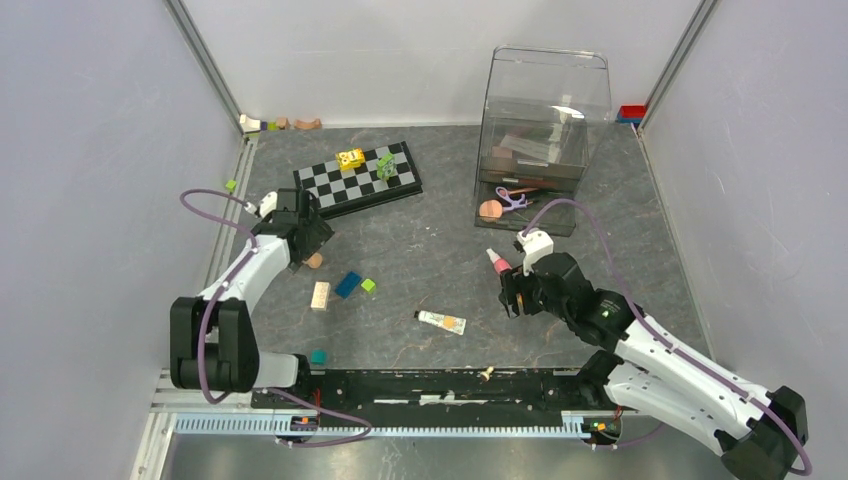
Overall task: Organize the makeup
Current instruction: Pick up the makeup tool from the center of the board, then place the makeup tool in the drawer.
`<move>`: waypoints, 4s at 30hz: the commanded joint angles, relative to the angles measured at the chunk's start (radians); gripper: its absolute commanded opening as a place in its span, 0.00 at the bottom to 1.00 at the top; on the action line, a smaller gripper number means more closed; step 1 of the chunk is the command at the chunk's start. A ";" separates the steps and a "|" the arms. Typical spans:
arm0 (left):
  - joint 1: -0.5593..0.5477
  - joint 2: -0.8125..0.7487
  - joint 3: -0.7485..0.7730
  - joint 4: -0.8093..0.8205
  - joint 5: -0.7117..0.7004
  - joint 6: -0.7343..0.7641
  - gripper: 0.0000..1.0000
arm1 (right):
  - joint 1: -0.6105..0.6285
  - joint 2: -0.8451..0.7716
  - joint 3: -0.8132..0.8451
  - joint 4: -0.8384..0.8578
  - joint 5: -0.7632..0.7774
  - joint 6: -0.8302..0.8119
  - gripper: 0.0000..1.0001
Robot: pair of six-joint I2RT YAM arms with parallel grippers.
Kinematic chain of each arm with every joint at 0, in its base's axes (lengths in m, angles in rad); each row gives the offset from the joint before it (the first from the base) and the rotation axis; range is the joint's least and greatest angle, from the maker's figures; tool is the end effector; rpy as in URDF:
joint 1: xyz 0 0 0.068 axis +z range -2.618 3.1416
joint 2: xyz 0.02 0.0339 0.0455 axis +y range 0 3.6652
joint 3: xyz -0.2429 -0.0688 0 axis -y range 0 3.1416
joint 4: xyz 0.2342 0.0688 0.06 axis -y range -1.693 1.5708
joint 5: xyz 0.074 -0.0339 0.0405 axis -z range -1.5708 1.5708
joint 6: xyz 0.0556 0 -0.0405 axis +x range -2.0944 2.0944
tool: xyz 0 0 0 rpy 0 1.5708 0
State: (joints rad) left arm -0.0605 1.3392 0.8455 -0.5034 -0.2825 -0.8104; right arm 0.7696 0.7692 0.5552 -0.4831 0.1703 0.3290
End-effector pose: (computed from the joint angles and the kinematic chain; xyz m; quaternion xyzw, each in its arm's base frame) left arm 0.2685 -0.0007 0.1848 -0.3848 0.8690 0.0043 0.3109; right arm 0.1400 0.1225 0.2087 -0.1622 0.8889 0.1544 0.3998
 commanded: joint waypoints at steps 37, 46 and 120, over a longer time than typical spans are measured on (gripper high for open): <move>-0.337 -0.134 0.063 -0.026 -0.279 -0.064 0.43 | 0.001 -0.215 0.294 -0.172 0.164 -0.103 0.78; -0.692 0.078 0.349 0.097 -0.330 -0.108 0.40 | 0.002 -0.259 0.349 -0.227 0.254 -0.139 0.77; -0.878 -0.301 0.038 -0.177 -0.267 -0.091 0.92 | 0.002 -0.065 0.051 -0.087 0.000 0.052 0.77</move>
State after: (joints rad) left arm -0.9421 1.1683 0.9409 -0.5850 -0.5140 -0.8082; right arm 0.7700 0.7162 0.6678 -0.6399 0.2382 0.3115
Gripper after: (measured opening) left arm 0.900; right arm 0.770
